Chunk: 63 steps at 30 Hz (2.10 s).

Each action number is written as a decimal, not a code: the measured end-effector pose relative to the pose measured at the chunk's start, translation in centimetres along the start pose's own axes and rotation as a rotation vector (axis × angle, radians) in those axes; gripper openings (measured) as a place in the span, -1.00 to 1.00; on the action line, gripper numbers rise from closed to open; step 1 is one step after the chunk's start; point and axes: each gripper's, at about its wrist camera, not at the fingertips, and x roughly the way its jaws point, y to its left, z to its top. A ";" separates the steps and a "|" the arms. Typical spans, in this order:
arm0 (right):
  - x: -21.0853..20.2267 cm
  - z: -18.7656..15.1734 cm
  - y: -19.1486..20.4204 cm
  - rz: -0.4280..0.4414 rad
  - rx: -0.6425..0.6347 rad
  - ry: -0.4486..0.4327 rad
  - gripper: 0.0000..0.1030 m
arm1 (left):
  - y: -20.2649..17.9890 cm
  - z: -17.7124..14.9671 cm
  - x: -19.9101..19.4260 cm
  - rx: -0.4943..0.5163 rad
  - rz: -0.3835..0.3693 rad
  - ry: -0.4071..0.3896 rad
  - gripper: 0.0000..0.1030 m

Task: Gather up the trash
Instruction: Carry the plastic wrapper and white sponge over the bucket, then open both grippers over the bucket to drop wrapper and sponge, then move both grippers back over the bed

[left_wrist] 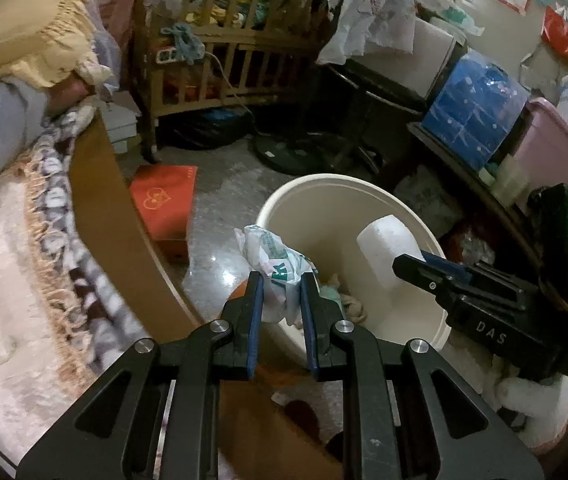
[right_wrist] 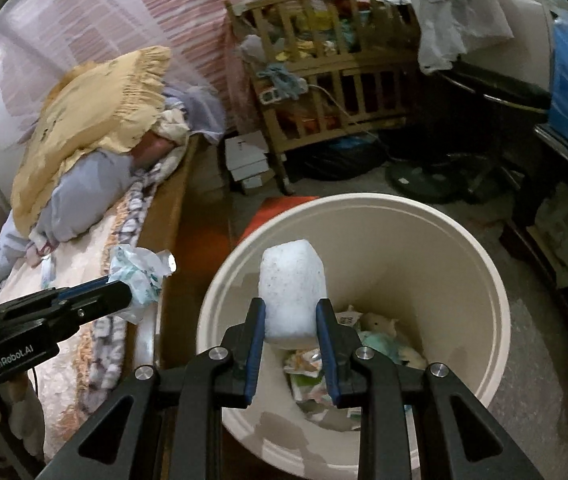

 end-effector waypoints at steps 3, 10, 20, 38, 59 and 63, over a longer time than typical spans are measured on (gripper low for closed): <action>0.2 0.0 -0.9 0.001 0.020 0.002 -0.53 | -0.4 0.3 1.0 0.001 -0.006 0.010 -0.69; 0.4 -0.2 -1.9 -0.017 0.054 0.002 -0.46 | -0.8 0.4 2.8 -0.001 -0.055 0.030 -0.69; 0.4 -0.1 -2.7 -0.027 0.079 -0.003 -0.39 | -1.6 0.3 3.9 0.023 -0.084 0.046 -0.33; 1.0 0.2 -0.6 -0.003 0.023 -0.005 -0.05 | 2.5 -1.1 -0.5 -0.008 0.070 -0.015 0.12; 3.9 0.7 17.3 0.251 -0.231 0.065 0.15 | 17.7 -6.3 -11.4 -0.218 0.374 -0.072 0.12; 5.4 -0.1 21.9 0.299 -0.305 0.101 0.20 | 22.5 -8.8 -14.0 -0.279 0.457 -0.058 0.13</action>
